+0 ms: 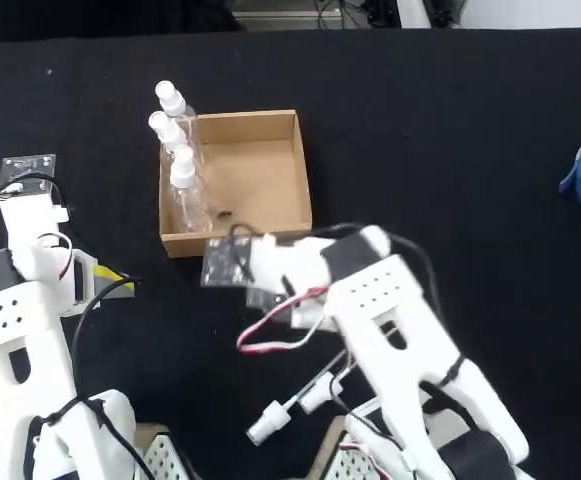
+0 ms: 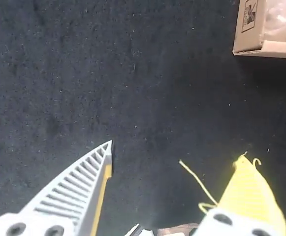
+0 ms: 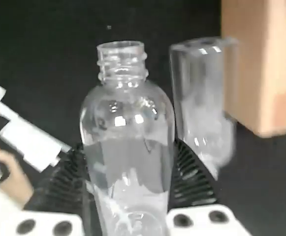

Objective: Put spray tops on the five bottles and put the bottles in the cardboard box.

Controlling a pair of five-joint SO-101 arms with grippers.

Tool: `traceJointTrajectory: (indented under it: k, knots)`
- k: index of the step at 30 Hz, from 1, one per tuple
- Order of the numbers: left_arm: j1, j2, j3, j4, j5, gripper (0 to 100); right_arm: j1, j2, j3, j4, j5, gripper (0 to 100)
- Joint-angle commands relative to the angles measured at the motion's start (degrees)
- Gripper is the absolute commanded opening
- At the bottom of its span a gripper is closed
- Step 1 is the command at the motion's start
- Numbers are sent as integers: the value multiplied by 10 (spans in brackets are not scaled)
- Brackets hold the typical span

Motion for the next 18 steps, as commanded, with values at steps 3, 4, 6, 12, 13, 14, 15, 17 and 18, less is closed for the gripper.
traceJointTrajectory:
  k: [3, 4, 6, 12, 13, 14, 15, 17, 18]
  knots:
    - [-6, -14, -15, 5, 3, 245, 125, -4, -124, 120, -6, 41]
    - [-6, -14, -15, 5, 3, 245, 156, -4, -127, 121, -4, 41]
    - [-5, -14, -15, 5, 3, 245, 222, 0, -130, 117, -2, 41]
    - [13, -14, -14, 7, 3, 245, 412, 1, -77, 26, -5, 41]
    - [25, -14, -13, 8, 3, 245, 441, 1, -63, 5, -5, 41]
    - [39, -14, -12, 11, 3, 245, 468, 1, -51, -15, -5, 41]
    - [54, -14, -11, 15, 3, 245, 491, 1, -38, -34, -5, 41]
    - [82, -14, -7, 18, 3, 245, 527, 1, -19, -65, -6, 41]
    - [95, -14, -4, 18, 3, 245, 544, 1, -13, -77, -7, 41]
